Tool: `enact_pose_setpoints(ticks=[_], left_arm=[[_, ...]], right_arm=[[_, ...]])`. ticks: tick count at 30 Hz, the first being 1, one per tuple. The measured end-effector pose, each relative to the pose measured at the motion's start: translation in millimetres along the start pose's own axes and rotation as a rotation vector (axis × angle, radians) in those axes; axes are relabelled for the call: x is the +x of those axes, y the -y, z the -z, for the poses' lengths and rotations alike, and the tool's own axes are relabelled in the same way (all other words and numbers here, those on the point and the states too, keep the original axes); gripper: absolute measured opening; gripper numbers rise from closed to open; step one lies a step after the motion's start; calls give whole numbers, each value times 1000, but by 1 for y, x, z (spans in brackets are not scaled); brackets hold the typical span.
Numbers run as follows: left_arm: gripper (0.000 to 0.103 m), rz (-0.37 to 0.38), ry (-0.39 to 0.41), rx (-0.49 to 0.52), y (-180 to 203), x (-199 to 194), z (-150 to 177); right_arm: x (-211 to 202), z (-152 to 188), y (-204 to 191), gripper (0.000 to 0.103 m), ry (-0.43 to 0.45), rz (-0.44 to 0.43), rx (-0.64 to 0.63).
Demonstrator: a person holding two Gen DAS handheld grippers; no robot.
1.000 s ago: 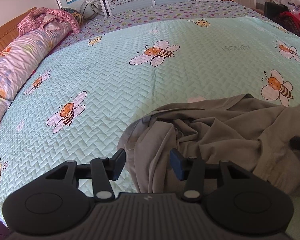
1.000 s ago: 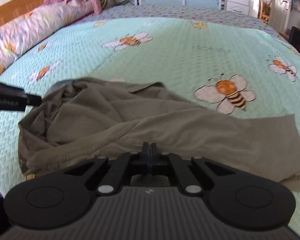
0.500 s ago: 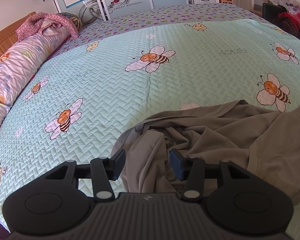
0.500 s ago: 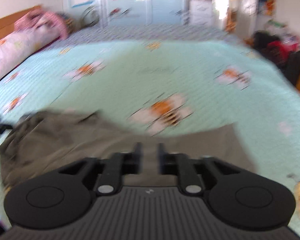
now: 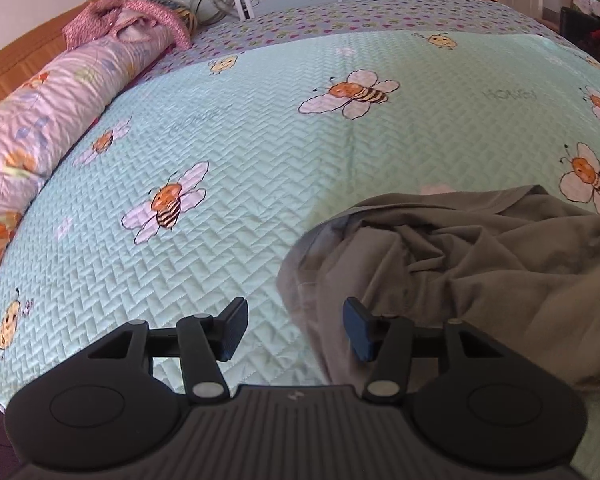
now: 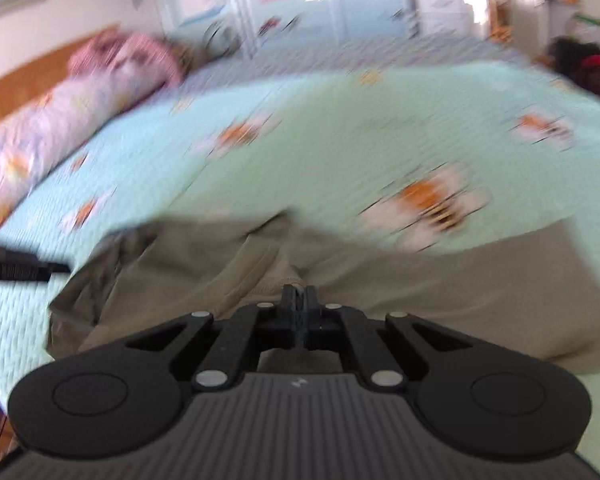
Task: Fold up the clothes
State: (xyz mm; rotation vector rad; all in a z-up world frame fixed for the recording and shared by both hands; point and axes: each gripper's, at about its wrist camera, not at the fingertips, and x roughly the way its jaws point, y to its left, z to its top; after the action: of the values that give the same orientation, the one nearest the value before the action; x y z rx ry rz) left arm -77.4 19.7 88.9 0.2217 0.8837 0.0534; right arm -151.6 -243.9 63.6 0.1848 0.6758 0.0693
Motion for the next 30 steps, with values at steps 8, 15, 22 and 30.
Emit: enact_pose_setpoints(ticks=[8,15,22,30], left_arm=[[56,109,41,-46,7,3,-10],[56,138,155,116,40,9,-53],[57,198,157,462,77,75,-68],[57,306,98,532,67,108,-62]], right_arm=[[-50,13,91,3,-102,128,59],[-61,42,108,11,-149,150,139],[-71,32,116,18,-33,81,181],[-59,32,117,18,-57,25,216]])
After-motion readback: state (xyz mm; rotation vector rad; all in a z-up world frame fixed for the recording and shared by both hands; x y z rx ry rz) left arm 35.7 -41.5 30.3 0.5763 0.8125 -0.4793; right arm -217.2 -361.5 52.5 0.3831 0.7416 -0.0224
